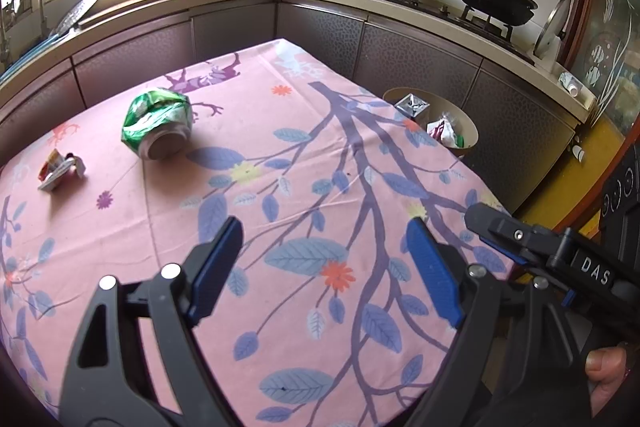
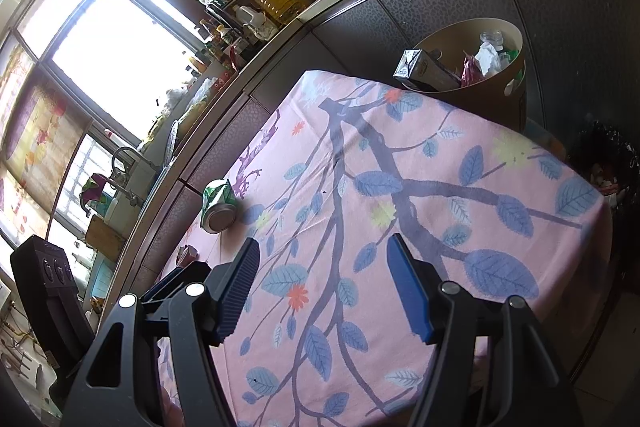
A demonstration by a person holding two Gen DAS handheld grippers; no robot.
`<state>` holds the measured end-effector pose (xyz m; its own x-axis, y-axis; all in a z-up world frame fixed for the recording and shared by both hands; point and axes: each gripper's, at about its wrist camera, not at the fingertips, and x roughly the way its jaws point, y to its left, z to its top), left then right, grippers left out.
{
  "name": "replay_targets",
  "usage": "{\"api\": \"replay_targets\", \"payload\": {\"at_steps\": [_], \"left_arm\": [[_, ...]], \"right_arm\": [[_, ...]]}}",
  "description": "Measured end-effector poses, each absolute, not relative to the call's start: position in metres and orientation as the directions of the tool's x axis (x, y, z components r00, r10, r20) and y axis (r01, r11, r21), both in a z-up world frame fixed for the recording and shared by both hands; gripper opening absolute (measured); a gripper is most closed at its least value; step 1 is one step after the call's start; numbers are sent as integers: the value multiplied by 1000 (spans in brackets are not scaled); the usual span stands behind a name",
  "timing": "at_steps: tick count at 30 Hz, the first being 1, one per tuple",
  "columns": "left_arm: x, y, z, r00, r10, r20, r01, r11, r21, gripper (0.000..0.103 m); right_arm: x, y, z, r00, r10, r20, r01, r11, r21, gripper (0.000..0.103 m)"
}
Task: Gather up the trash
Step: 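Move both grippers back over the table toward the green can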
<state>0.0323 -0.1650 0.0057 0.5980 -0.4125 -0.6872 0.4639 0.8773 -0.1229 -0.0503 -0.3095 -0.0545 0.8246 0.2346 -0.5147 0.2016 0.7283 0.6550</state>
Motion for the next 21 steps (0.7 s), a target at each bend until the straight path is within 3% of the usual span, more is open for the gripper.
{"api": "replay_targets", "payload": {"at_steps": [21], "left_arm": [[33,-161,5,595,-421,-685,468,874,-130,80]], "right_arm": [[-47,-302,-58,816,248,-523,197,730,654,63]]}}
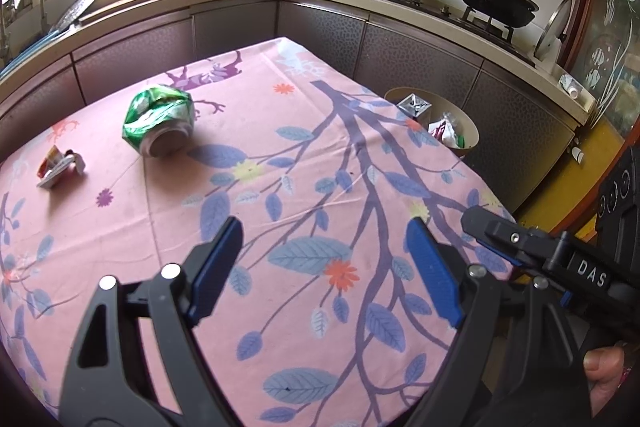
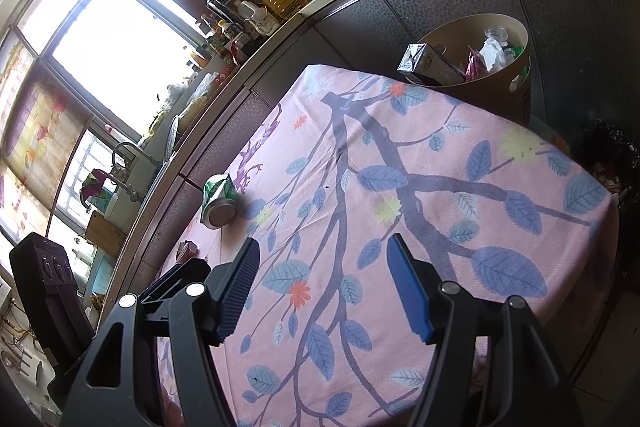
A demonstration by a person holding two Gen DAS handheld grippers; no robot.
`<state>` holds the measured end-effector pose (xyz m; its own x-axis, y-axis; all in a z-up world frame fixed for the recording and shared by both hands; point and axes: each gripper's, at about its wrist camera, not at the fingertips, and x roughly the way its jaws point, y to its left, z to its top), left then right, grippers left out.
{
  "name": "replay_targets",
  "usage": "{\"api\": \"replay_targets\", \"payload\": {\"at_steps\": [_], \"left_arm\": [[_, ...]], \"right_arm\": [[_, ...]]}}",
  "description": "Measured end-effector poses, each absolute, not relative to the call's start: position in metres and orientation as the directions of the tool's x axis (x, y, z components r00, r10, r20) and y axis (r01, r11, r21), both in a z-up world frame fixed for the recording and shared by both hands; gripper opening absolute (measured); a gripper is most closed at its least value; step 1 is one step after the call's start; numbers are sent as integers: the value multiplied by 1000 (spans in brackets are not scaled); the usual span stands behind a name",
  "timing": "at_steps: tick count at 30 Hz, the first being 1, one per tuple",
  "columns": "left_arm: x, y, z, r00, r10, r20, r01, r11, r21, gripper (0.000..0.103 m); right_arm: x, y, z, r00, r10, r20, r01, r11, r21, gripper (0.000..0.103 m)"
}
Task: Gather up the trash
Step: 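Move both grippers back over the table toward the green can, then grasp the green can with the right gripper while the left gripper grasps the snack wrapper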
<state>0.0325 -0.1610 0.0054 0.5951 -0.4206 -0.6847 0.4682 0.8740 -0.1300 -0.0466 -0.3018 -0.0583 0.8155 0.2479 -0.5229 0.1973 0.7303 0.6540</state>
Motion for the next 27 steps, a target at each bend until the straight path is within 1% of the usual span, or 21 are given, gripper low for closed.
{"api": "replay_targets", "payload": {"at_steps": [2,5,8,11,15,17,19,22,24,27], "left_arm": [[34,-151,10,603,-440,-665,480,866,-138,80],[39,-119,20,649,-453,-611,479,868,-135,80],[50,-83,24,712,-396,-579,441,895,-69,80],[71,-46,20,755,-297,-584,370,929,6,81],[103,11,9,780,-205,-591,286,957,46,81],[120,33,4,784,-172,-596,271,959,81,81],[134,50,0,795,-136,-592,261,957,131,81],[153,71,-8,794,-120,-596,260,953,154,81],[166,80,-16,777,-129,-617,279,948,152,81],[184,84,-30,757,-119,-643,303,935,184,80]], "right_arm": [[-43,-301,-59,809,255,-530,196,732,653,63],[-35,-298,-58,800,270,-536,183,742,645,63],[-21,-292,-54,785,296,-543,144,766,626,63],[2,-280,-51,758,353,-549,88,777,623,63],[40,-256,-48,693,486,-533,-25,755,656,64],[61,-248,-50,657,543,-522,-52,724,688,68],[83,-244,-51,630,580,-516,-52,695,717,70],[113,-239,-50,613,607,-506,-58,674,737,70],[135,-234,-48,603,617,-506,-68,672,738,70],[172,-226,-48,567,641,-517,-81,668,740,70]]}}
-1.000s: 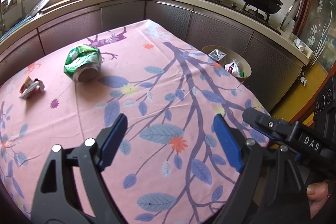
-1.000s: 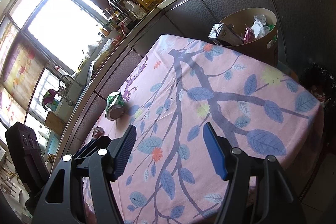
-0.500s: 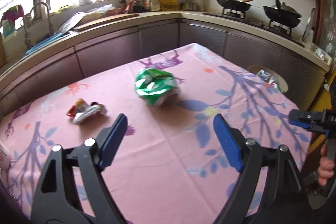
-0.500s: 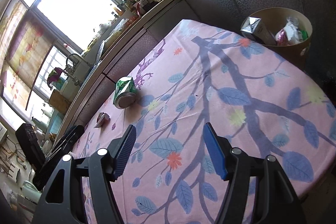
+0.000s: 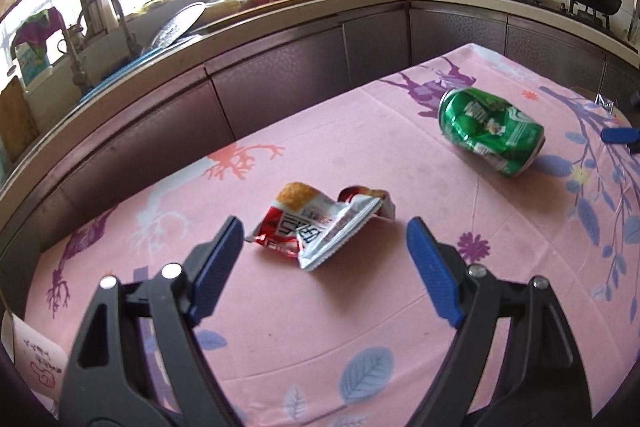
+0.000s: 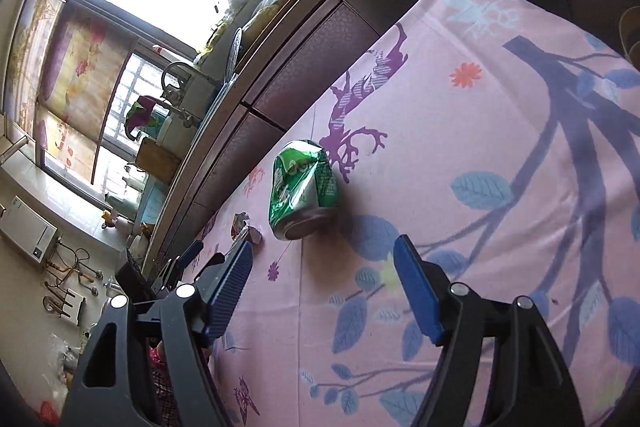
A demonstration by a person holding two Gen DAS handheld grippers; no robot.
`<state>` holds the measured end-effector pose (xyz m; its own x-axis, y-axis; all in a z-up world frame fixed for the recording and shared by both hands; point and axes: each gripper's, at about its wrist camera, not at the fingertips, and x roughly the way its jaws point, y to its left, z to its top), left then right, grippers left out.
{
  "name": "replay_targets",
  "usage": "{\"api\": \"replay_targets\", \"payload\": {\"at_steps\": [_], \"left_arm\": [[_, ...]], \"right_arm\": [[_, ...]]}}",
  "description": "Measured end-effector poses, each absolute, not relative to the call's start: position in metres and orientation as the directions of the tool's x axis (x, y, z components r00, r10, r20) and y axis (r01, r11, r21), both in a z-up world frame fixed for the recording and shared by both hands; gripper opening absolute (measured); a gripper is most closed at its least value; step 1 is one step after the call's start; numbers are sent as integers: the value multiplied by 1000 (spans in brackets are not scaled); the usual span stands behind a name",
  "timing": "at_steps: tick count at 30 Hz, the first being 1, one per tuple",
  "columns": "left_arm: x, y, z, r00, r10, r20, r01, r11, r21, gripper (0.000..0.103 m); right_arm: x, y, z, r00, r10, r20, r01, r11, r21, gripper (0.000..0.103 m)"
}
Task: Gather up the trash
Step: 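Grasp the green can with the right gripper while the left gripper grasps the snack wrapper, then carry the can and snack wrapper to the wastebasket and open both grippers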
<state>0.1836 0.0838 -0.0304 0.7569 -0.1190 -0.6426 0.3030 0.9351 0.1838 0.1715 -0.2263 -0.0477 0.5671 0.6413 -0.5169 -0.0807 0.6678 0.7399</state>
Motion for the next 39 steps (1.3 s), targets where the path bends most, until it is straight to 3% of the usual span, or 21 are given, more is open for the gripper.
{"api": "replay_targets", "payload": {"at_steps": [3,5,10,13,15,16,17,18,21,25,31,39], "left_arm": [[197,87,-43,727,-131,-674,330,928,175,75],[206,86,-50,683,-148,-715,358,921,152,65],[223,84,-59,628,-134,-766,359,924,132,59],[226,81,-61,617,-137,-775,365,922,128,29],[225,78,-62,625,-119,-771,361,920,151,20],[224,78,-61,629,-123,-768,361,920,149,16],[224,78,-60,629,-133,-766,362,922,136,12],[223,78,-58,624,-150,-767,361,926,113,12],[214,73,-50,624,-187,-759,359,931,66,12],[193,53,-29,607,-302,-735,394,918,-51,12],[178,-38,-3,538,-473,-698,544,827,-141,12],[188,-194,11,428,-587,-687,702,695,-156,12]], "right_arm": [[208,-222,-55,511,691,-511,-79,630,773,70],[229,-218,-59,471,726,-501,-82,602,794,70],[272,-208,-70,409,760,-506,-76,580,811,70],[286,-196,-76,370,777,-509,-86,574,814,70],[289,-187,-80,338,790,-511,-104,571,814,69],[289,-182,-82,326,795,-511,-116,570,813,58],[289,-178,-85,312,799,-515,-127,572,811,36],[286,-175,-87,299,806,-510,-139,566,813,28],[269,-177,-78,323,819,-475,-179,546,819,23],[236,-205,-57,378,834,-403,-209,501,840,8],[196,-291,-44,502,786,-360,-169,497,851,7],[145,-439,-23,726,633,-269,-107,490,865,7]]}}
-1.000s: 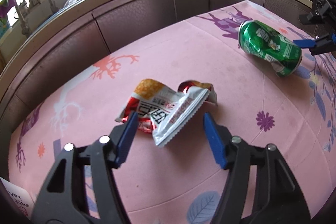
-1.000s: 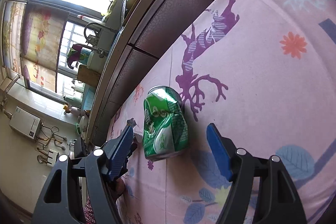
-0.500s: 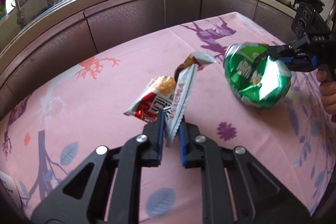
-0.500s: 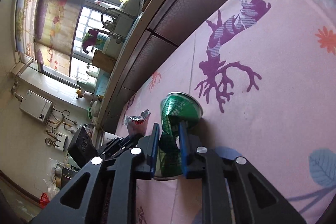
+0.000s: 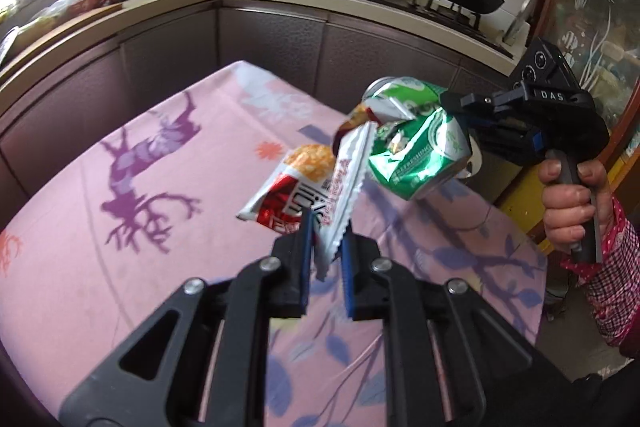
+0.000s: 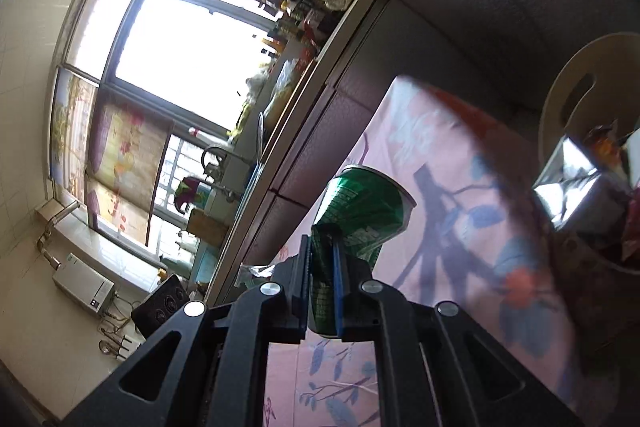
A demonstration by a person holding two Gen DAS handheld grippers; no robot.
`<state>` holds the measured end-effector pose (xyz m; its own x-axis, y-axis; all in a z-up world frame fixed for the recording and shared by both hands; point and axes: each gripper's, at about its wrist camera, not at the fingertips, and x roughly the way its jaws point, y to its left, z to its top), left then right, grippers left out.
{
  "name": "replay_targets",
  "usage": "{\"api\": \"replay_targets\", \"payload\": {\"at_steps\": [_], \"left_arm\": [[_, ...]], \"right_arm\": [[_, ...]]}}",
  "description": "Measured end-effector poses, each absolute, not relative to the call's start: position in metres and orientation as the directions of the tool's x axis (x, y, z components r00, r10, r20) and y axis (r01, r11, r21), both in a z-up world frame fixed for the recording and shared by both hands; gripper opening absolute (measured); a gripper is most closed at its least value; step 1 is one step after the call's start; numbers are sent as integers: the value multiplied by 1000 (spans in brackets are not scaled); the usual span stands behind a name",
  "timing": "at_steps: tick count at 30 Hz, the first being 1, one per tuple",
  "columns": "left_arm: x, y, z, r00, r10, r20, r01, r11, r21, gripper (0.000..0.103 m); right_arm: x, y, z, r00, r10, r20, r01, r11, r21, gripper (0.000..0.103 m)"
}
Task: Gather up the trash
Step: 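Carry the can and snack wrapper to the wastebasket and open both grippers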
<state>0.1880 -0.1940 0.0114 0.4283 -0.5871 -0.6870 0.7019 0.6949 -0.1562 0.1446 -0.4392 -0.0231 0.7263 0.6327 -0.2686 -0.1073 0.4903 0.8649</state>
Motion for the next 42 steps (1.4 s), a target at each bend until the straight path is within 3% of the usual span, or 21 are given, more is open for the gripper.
{"api": "replay_targets", "payload": {"at_steps": [8,15,16,17,18,19,23,30,33,42], "left_arm": [[214,-373,30,285,-701,-654,837,514,-186,12],[243,-470,-18,169,-640,-750,824,508,-249,12],[246,-477,-28,153,-620,-770,811,524,-261,18],[251,-485,-37,130,-592,-795,794,542,-274,34],[254,-489,-44,114,-573,-811,777,561,-287,42],[257,-490,-48,112,-570,-814,760,576,-299,51],[255,-478,-41,130,-597,-792,742,588,-321,55],[224,-425,-6,212,-639,-739,729,607,-316,55],[200,-398,4,278,-620,-734,720,640,-268,65],[125,-290,0,377,-551,-744,638,737,-222,66]], "right_arm": [[102,-568,-36,846,361,-393,96,621,778,7],[118,-590,-82,812,304,-498,197,661,724,7],[120,-591,-88,809,294,-508,210,663,718,7],[120,-592,-93,810,286,-512,225,655,721,8],[121,-595,-98,813,280,-510,237,641,730,9],[122,-596,-103,817,279,-504,242,628,740,13],[116,-597,-107,828,274,-489,234,624,746,46],[76,-583,-76,870,200,-451,224,654,722,47],[53,-561,-67,878,197,-436,205,668,715,47],[-3,-472,-47,891,214,-400,138,712,689,47]]}}
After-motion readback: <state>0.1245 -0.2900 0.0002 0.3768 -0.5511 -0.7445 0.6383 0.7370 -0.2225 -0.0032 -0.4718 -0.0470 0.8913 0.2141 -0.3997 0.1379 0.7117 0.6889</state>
